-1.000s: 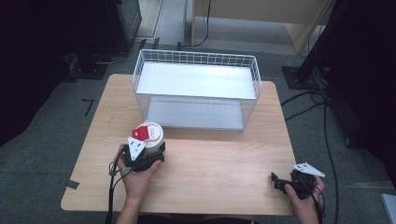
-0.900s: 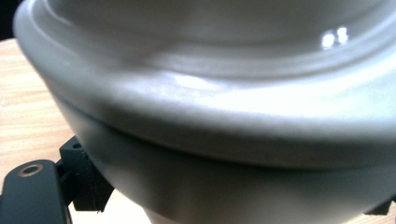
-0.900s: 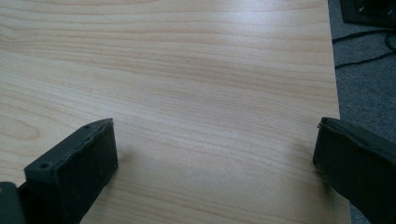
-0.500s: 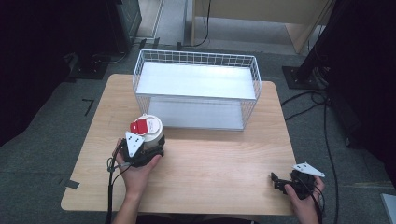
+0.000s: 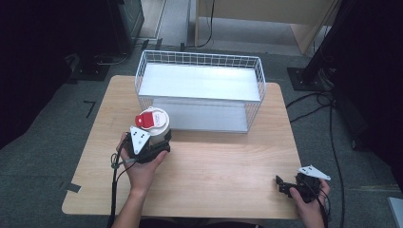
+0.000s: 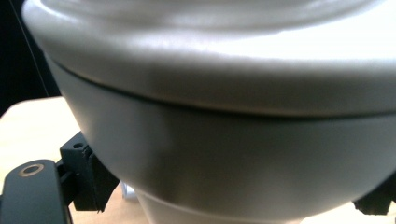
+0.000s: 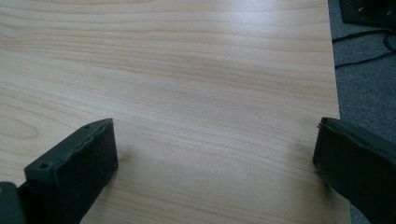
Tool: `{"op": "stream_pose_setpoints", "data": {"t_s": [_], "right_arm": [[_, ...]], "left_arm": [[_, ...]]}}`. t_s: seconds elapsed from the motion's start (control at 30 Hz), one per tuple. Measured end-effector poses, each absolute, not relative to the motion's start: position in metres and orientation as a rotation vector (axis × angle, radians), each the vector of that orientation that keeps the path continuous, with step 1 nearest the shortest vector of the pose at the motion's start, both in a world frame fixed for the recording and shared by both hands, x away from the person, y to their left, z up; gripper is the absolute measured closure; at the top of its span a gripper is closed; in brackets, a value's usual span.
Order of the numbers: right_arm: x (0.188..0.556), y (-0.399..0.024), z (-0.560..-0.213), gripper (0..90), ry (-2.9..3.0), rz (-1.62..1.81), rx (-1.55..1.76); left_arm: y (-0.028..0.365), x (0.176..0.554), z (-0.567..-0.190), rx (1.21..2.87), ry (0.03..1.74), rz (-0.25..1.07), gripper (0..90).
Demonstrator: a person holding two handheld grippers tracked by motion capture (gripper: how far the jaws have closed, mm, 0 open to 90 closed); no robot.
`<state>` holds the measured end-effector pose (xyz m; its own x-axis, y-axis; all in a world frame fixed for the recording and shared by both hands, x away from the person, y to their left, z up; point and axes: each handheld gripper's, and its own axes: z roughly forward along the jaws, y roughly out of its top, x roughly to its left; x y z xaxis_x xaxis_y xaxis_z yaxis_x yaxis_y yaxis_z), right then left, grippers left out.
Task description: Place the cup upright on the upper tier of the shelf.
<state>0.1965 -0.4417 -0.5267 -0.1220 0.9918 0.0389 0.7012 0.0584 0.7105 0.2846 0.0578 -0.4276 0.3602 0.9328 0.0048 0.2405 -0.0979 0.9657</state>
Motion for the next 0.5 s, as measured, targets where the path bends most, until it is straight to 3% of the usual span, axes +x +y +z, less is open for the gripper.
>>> {"op": "stream_pose_setpoints", "data": {"t_s": [0.5], "right_arm": [[0.196, -0.442, -0.527, 0.0, 1.879, 0.821, 1.682]], "left_arm": [[0.040, 0.297, -0.384, 1.536, 0.984, 0.839, 10.2]]}}
